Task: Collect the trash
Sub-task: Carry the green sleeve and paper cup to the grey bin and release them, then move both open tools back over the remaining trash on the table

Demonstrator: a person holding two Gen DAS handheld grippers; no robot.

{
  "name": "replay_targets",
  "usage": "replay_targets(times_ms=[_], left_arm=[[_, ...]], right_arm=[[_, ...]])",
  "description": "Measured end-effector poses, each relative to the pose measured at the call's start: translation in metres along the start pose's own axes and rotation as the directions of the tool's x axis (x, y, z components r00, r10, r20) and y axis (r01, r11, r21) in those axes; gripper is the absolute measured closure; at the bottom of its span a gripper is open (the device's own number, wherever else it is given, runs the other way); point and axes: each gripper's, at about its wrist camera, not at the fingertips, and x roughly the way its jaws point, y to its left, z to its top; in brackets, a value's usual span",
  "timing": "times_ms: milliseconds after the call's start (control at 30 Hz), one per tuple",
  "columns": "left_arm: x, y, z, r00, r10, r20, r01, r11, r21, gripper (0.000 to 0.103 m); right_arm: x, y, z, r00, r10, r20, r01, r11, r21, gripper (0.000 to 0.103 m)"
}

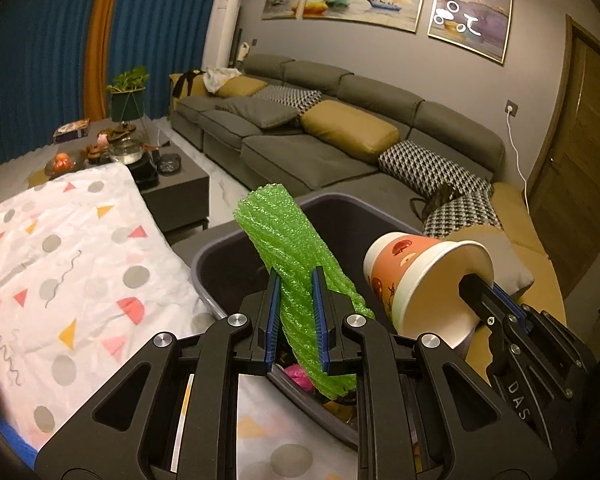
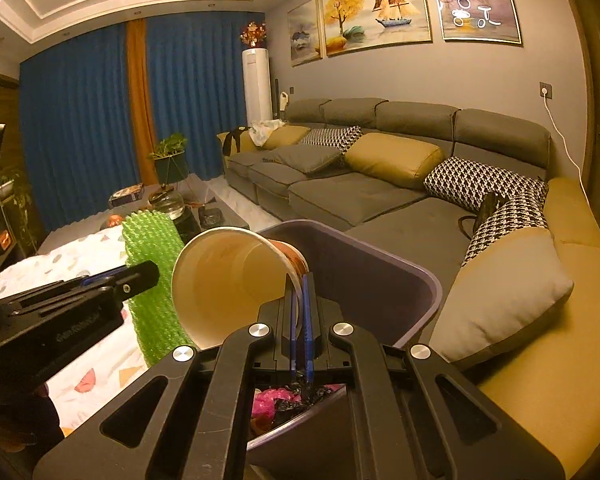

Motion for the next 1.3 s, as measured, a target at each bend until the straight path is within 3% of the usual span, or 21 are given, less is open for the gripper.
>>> replay_targets(times_ms=[233, 467, 533, 600, 700, 800, 867, 933, 967, 1067, 1300], left_arm=[[0.007, -0.001, 0.0, 1.0, -0.018, -0.013, 0.017, 1.0, -0.007, 0.088], [0.009, 0.003, -0.002, 0.999, -0.028, -0.029, 0.028, 1.0, -0.009, 0.08], [0.007, 0.005, -0.003, 0.999, -0.027, -0.027, 0.026, 1.0, -0.009, 0.069], [0.004, 0.008, -0.004, 0.999, -0.029, -0.018, 0.028, 0.999, -0.021, 0.049], [-0.004, 0.016, -0.004, 1.0, -0.004, 0.01, 0.004, 0.999, -0.038, 0.031], [-0.017, 0.025, -0.005, 0.999, 0.019, 0.035, -0.016, 0.998, -0.066, 0.021], [-0.029, 0.032, -0.007, 0.997, 0.045, 0.056, -0.041, 0.996, -0.076, 0.017], [-0.04, 0.038, -0.01, 0.995, 0.071, 0.069, -0.065, 0.994, -0.085, 0.014], [-0.046, 0.042, -0.011, 0.993, 0.086, 0.076, -0.079, 0.993, -0.091, 0.014], [-0.062, 0.048, -0.015, 0.989, 0.121, 0.09, -0.112, 0.988, -0.103, 0.012], [-0.112, 0.062, -0.029, 0.964, 0.229, 0.138, -0.21, 0.967, -0.143, 0.009]], right_arm=[[0.004, 0.0, 0.0, 1.0, -0.001, -0.006, 0.001, 1.0, 0.001, 0.099], [0.007, 0.004, -0.001, 1.0, 0.002, -0.016, -0.002, 1.0, 0.005, 0.099], [0.008, 0.005, -0.002, 1.0, 0.002, -0.018, -0.002, 1.0, 0.006, 0.099], [0.01, 0.005, -0.001, 1.0, 0.003, -0.02, -0.003, 1.0, 0.008, 0.099], [0.011, 0.005, 0.0, 1.0, 0.004, -0.024, -0.004, 1.0, 0.009, 0.099], [0.012, 0.006, -0.001, 1.0, 0.009, -0.026, -0.008, 1.0, 0.012, 0.097], [0.012, 0.006, -0.001, 1.0, 0.011, -0.027, -0.01, 1.0, 0.013, 0.091], [0.011, 0.008, -0.001, 1.0, 0.007, -0.02, -0.007, 1.0, 0.016, 0.066], [0.01, 0.008, 0.0, 1.0, 0.007, -0.011, -0.007, 1.0, 0.018, 0.06], [0.004, 0.011, 0.0, 1.0, 0.007, 0.001, -0.007, 1.0, 0.013, 0.055], [-0.019, 0.019, -0.003, 0.999, 0.021, 0.03, -0.022, 1.0, 0.007, 0.029]])
